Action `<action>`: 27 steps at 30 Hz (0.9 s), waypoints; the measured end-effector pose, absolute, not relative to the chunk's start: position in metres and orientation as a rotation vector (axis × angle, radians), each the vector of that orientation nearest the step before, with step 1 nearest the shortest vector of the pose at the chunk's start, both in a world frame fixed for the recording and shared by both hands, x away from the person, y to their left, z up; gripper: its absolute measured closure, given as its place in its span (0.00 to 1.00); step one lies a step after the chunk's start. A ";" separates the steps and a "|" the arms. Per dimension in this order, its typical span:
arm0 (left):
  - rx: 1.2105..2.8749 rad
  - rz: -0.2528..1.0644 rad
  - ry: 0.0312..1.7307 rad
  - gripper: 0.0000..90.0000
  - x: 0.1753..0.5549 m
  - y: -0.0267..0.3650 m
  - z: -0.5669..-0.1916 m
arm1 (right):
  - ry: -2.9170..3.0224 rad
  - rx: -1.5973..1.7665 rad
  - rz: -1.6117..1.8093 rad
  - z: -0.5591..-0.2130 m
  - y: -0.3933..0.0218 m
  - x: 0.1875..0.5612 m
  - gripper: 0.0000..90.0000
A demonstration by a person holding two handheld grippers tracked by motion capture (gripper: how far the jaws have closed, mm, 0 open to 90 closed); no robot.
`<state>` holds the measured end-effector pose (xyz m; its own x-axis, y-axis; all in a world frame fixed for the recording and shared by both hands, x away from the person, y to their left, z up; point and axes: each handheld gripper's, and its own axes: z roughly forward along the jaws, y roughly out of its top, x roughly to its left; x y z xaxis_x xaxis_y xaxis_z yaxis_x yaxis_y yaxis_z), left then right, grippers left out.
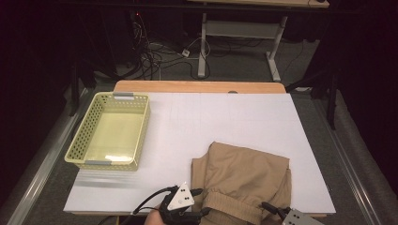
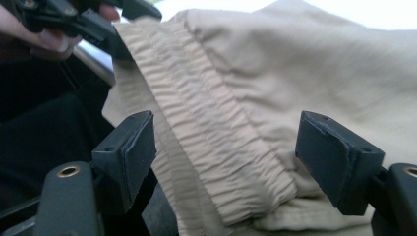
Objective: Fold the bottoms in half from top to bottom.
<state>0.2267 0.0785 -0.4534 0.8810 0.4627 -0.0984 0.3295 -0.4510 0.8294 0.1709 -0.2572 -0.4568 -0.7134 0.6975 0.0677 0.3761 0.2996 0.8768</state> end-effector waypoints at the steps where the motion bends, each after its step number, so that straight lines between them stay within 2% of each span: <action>1: 2.065 0.178 0.564 0.40 0.227 0.082 -0.451 | 2.232 0.976 1.378 -0.456 -0.260 0.172 0.27; 2: 2.052 0.175 0.562 0.40 0.228 0.085 -0.449 | 2.216 0.986 1.376 -0.455 -0.263 0.174 0.27; 4: 2.028 0.168 0.566 0.34 0.229 0.090 -0.447 | 2.184 1.016 1.371 -0.454 -0.272 0.177 0.27; 12: 1.976 0.221 0.629 0.30 0.239 0.110 -0.448 | 2.110 1.118 1.305 -0.463 -0.300 0.193 0.23; 14: 1.974 0.226 0.655 0.26 0.243 0.114 -0.451 | 2.097 1.129 1.291 -0.466 -0.304 0.196 0.21; 17: 1.981 0.224 0.690 0.25 0.251 0.120 -0.458 | 2.077 1.159 1.277 -0.470 -0.312 0.201 0.18; 22: 1.980 0.196 0.755 0.16 0.263 0.128 -0.467 | 2.055 1.195 1.247 -0.474 -0.321 0.206 0.13; 25: 1.972 0.209 0.777 0.15 0.267 0.131 -0.469 | 2.045 1.208 1.235 -0.476 -0.324 0.208 0.08; 27: 1.974 0.211 0.797 0.07 0.270 0.132 -0.469 | 2.036 1.222 1.230 -0.477 -0.325 0.209 0.04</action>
